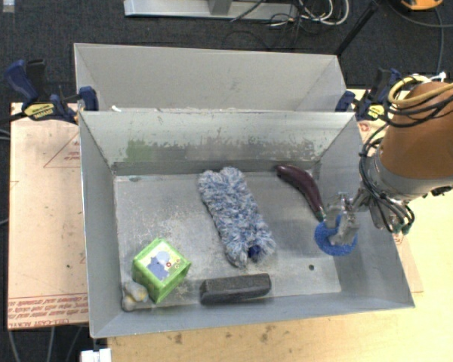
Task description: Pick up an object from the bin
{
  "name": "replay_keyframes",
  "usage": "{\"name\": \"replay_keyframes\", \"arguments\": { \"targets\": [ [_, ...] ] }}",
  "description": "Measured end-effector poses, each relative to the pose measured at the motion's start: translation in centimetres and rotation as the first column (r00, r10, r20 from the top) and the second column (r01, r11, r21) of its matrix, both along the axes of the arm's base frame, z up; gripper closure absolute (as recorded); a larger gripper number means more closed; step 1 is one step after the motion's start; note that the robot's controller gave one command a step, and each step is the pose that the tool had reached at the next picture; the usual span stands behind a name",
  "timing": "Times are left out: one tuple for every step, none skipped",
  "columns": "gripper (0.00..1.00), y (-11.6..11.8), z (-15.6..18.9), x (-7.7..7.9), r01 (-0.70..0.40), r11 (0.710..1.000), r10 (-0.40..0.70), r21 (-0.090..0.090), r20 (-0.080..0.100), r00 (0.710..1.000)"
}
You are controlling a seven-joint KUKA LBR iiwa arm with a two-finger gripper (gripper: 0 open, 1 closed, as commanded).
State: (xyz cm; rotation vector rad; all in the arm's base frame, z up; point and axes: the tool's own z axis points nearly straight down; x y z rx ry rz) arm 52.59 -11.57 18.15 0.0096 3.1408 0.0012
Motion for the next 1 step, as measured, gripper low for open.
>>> {"name": "replay_keyframes", "arguments": {
  "targets": [
    [1.0,0.02,2.74,0.42,-0.065,0.998,0.065,-0.001,0.001,0.998]
  ]
}}
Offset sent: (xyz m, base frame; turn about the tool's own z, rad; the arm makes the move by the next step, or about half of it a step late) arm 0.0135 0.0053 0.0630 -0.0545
